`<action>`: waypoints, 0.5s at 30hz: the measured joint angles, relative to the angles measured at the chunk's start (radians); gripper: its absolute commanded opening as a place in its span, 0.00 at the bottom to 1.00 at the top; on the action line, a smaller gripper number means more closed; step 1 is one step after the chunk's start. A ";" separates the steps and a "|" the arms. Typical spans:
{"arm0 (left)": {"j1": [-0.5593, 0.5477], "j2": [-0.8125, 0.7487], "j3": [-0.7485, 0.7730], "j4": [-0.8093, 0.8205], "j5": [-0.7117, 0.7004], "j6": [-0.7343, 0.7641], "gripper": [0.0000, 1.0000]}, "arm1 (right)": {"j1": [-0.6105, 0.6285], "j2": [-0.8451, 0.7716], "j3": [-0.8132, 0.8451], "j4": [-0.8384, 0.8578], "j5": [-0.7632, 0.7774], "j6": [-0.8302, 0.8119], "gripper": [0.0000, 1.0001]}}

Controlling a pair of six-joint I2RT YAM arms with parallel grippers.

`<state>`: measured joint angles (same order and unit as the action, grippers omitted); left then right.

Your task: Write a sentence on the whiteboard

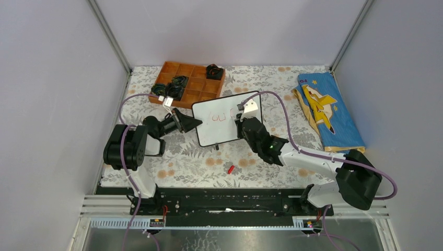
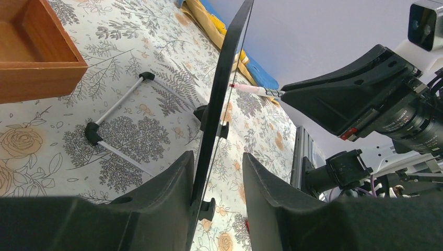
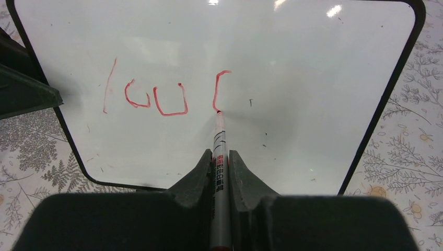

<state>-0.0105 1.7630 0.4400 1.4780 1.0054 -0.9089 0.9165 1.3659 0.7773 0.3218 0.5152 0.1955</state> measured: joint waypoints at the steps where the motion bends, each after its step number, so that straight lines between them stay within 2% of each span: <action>1: -0.001 -0.001 0.000 -0.003 0.000 0.001 0.46 | 0.000 -0.002 -0.002 -0.001 0.003 0.002 0.00; 15: -0.009 -0.006 0.000 -0.036 0.000 0.007 0.46 | 0.000 -0.071 -0.045 -0.032 0.059 0.007 0.00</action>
<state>-0.0193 1.7573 0.4400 1.4422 1.0054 -0.9020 0.9161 1.2953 0.7319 0.2897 0.5743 0.2028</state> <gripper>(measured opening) 0.461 0.159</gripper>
